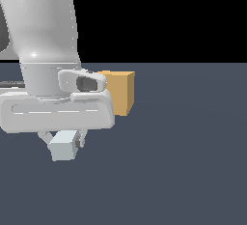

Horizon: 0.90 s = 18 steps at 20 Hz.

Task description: Insert the peg into the horizontal hole in a box.

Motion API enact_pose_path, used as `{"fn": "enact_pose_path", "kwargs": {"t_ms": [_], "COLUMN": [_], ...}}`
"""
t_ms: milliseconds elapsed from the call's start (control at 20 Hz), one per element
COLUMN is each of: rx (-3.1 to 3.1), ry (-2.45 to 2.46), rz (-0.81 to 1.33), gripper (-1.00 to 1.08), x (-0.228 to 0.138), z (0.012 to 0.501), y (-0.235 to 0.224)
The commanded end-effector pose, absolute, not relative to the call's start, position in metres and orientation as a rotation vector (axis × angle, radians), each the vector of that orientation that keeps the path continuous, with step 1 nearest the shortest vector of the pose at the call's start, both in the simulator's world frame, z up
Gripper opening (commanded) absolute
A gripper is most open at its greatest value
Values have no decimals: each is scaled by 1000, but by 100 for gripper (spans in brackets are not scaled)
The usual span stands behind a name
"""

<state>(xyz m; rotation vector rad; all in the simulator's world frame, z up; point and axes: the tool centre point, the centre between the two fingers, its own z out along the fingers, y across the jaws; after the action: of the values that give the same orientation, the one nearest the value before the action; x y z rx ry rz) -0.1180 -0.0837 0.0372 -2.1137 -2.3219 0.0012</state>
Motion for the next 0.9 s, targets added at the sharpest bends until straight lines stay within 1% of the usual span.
{"fn": "enact_pose_path", "kwargs": {"t_ms": [0, 500, 850], "rx": [-2169, -2356, -2439], "ry": [-2273, -2079, -1980], "rz": [-1, -1, 0], "gripper": [-100, -100, -100], "x": [-119, -118, -114], "z": [40, 47, 50], "y": [-71, -21, 2]}}
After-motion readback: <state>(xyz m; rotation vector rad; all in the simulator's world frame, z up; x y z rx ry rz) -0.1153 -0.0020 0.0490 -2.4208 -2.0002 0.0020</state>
